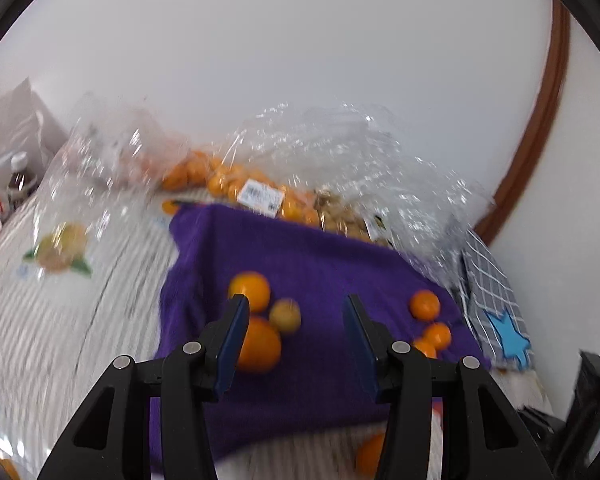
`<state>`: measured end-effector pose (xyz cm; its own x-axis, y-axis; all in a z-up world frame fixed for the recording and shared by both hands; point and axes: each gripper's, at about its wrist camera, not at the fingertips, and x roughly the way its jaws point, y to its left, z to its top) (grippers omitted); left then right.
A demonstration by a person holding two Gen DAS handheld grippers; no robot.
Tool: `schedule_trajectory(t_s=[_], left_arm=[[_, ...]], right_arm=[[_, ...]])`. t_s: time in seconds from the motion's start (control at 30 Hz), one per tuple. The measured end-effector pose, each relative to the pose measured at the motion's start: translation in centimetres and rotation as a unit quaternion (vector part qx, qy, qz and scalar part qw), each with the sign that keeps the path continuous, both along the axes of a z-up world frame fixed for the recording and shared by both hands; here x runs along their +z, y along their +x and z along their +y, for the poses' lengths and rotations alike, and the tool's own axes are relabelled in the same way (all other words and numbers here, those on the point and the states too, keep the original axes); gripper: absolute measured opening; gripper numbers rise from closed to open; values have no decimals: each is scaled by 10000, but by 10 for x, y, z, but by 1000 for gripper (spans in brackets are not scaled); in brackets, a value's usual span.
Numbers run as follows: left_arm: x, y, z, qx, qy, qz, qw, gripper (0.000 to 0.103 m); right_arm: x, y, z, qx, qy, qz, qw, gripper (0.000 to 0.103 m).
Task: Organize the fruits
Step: 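Grasp an oval orange fruit with the right gripper while the left grasps a small brownish fruit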
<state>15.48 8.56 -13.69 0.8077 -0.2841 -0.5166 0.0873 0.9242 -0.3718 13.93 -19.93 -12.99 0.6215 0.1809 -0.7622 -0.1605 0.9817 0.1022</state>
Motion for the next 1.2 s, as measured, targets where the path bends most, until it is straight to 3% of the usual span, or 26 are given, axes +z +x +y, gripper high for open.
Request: schedule_trajectory(t_s=[0.27, 0.33, 0.37, 0.47, 0.63, 0.8, 0.9, 1.03, 1.2], left_arm=[[-25, -51, 6, -35, 94, 258, 9996, 46], [-26, -58, 2, -91, 143, 263, 9995, 46], [-27, -60, 0, -109, 144, 270, 9995, 46], [-31, -64, -7, -221, 105, 378, 9990, 46], [-41, -70, -26, -730, 64, 644, 9952, 46], [-46, -75, -56, -1154, 354, 847, 9891, 46], [-48, -76, -64, -1211, 440, 895, 9876, 42], [-53, -70, -73, -1245, 596, 1113, 9842, 23], [-51, -73, -75, -1342, 656, 1011, 9836, 23]], right_arm=[[-16, 0, 10, 96, 155, 99, 9998, 54], [-17, -1, 14, 110, 21, 100, 9999, 50], [-16, -2, 15, 154, 13, 66, 9999, 42], [-15, -6, 19, 284, -15, -12, 9996, 42], [-7, -27, 6, 235, 63, -241, 9994, 42], [-6, -49, -16, 41, 251, -315, 9992, 42], [-5, -54, -25, 10, 482, -369, 9982, 42], [-5, -56, -26, 25, 566, -396, 9976, 42], [-5, -56, -25, 18, 529, -378, 9979, 42]])
